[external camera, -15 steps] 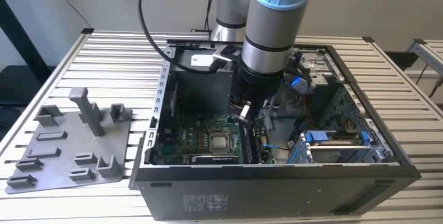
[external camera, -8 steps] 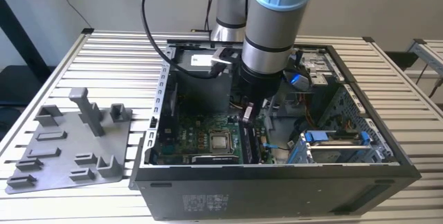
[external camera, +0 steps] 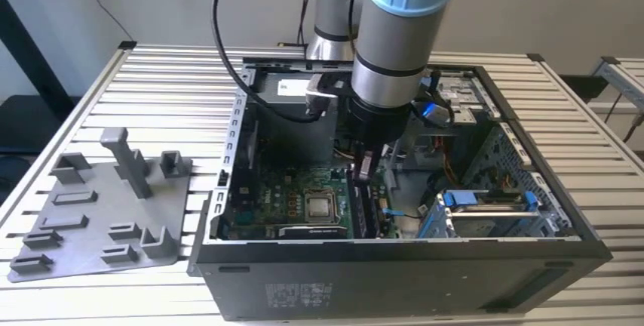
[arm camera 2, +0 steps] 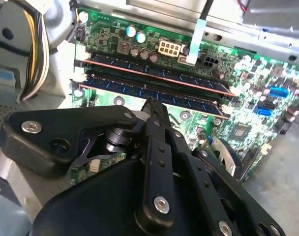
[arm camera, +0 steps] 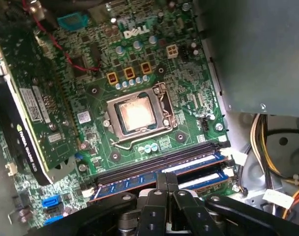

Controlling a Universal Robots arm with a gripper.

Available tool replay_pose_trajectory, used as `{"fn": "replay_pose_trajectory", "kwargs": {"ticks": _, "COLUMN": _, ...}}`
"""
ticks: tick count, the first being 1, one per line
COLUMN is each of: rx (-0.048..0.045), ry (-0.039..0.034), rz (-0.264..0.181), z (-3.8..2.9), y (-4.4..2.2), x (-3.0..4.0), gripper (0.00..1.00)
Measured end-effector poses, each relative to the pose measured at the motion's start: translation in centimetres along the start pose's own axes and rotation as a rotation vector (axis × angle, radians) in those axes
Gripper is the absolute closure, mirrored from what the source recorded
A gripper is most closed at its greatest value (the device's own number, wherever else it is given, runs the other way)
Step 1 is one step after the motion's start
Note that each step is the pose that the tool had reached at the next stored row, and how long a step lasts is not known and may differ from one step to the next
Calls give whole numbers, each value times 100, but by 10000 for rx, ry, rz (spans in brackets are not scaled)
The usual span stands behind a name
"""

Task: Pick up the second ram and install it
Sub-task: 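Press down the second ram until it locks into place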

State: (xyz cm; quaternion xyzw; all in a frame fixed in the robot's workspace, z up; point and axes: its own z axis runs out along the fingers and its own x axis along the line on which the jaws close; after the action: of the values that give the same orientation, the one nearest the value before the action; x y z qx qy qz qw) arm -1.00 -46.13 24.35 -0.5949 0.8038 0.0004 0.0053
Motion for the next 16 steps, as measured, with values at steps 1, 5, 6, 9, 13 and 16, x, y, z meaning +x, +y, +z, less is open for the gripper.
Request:
{"fn": "replay_pose_trajectory", "kwargs": {"ticks": 1, "rx": -2, "ry": -2, "rz": -180, "z": 0, "y": 0, "x": 0, "gripper": 89}}
{"fn": "replay_pose_trajectory", "kwargs": {"ticks": 5, "rx": -7, "ry": -6, "rz": -904, "z": 1, "y": 0, "x": 0, "gripper": 89}}
{"fn": "replay_pose_trajectory", "kwargs": {"ticks": 6, "rx": -9, "ry": -6, "rz": -1085, "z": 0, "y": 1, "x": 0, "gripper": 89}}
{"fn": "replay_pose_trajectory", "kwargs": {"ticks": 9, "rx": -14, "ry": -9, "rz": -1631, "z": 1, "y": 0, "x": 0, "gripper": 89}}
{"fn": "replay_pose_trajectory", "kwargs": {"ticks": 13, "rx": -16, "ry": -3, "rz": -2060, "z": 0, "y": 2, "x": 1, "gripper": 89}}
{"fn": "replay_pose_trajectory", "kwargs": {"ticks": 16, "rx": -16, "ry": -4, "rz": -2061, "z": 1, "y": 2, "x": 1, "gripper": 89}}
